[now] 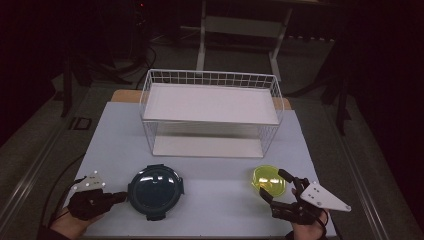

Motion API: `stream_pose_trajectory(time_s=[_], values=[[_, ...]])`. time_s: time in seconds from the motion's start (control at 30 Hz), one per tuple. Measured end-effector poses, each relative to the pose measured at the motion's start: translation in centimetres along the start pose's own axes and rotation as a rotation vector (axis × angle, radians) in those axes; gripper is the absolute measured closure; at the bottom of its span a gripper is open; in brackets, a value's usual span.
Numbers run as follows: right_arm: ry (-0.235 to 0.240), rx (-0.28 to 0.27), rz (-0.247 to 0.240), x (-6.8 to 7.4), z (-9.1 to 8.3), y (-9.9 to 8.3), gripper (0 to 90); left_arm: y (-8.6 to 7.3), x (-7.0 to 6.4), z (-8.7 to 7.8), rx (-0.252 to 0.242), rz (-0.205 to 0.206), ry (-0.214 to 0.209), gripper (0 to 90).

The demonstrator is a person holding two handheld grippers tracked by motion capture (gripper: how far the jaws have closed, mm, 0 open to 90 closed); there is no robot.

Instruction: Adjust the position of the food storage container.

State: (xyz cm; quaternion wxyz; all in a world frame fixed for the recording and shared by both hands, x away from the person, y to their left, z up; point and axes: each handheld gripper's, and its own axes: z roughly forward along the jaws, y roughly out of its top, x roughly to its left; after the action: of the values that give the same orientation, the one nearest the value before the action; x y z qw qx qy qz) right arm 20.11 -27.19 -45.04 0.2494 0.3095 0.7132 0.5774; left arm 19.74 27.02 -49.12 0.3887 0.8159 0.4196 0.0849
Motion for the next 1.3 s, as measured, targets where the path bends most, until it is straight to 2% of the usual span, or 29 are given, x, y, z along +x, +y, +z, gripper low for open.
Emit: stream_pose_trajectory(time_s=[0.13,0.27,0.53,1.3], values=[[0.001,0.002,0.000,0.1,0.1,0.0,16.5,0.3,-0.5,0.5,-0.008,-0.009,0.003,88.8],[-0.003,0.003,-0.004,0.1,0.1,0.0,16.6,0.6,-1.0,1.1,-0.011,-0.020,-0.014,88.7],[0.002,0.002,-0.006,0.2,0.2,0.0,16.6,1.6,-2.1,2.3,0.002,0.013,-0.020,88.7],[0.006,0.013,-0.010,0.4,0.3,0.0,16.8,4.2,-4.0,5.5,0.003,0.039,-0.079,88.7]])
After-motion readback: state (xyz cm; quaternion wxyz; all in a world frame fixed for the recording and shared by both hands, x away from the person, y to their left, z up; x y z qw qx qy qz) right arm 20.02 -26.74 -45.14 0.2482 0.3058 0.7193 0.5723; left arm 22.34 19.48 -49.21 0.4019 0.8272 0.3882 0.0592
